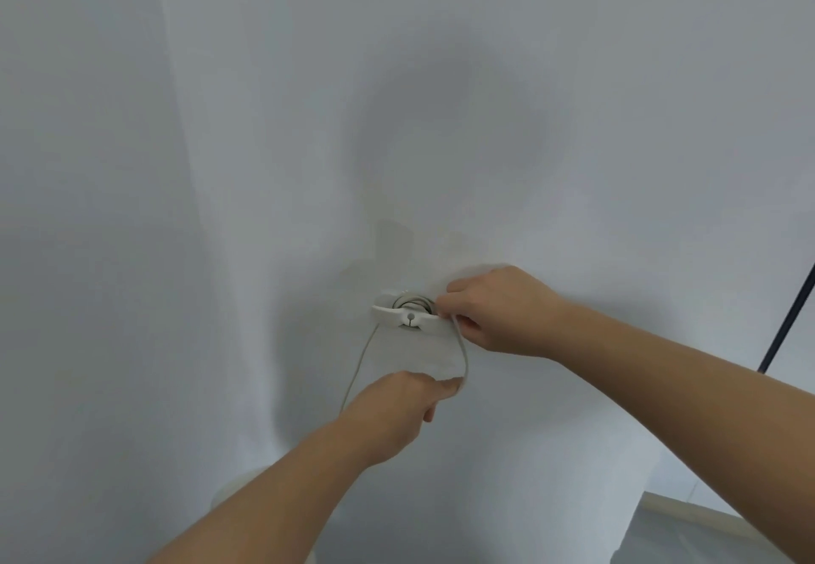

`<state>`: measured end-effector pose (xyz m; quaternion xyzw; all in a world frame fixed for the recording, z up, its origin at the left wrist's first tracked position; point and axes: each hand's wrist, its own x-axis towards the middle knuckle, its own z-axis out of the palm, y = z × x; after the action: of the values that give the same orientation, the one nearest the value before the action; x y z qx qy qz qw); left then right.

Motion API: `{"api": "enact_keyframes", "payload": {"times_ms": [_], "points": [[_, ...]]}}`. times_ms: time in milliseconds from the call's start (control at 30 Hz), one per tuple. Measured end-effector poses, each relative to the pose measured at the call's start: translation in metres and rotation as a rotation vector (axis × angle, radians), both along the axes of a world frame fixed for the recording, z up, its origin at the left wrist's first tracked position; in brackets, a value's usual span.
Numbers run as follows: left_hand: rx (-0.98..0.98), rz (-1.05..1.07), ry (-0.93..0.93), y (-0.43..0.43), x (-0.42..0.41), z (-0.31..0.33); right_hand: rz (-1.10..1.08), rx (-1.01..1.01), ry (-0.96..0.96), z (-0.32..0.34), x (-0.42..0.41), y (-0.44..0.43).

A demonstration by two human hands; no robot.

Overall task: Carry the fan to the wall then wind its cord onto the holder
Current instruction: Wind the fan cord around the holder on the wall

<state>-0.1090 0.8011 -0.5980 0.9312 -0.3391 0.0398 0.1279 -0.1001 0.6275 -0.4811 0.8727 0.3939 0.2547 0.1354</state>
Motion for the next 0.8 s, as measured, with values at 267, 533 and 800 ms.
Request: {"api": "enact_keyframes", "payload": {"times_ms": [267, 533, 800], "points": [[-0.128, 0.055, -0.057, -0.001, 0.001, -0.003, -0.089, 0.06, 0.048, -0.009, -0.006, -0.009], [-0.154, 0.09, -0.005, 0.002, 0.009, -0.002, -0.27, 0.336, 0.375, -0.018, -0.004, 0.002], [-0.211, 0.35, 0.045, 0.024, 0.014, -0.004, -0.405, 0.213, 0.116, -0.018, -0.007, 0.026]]}}
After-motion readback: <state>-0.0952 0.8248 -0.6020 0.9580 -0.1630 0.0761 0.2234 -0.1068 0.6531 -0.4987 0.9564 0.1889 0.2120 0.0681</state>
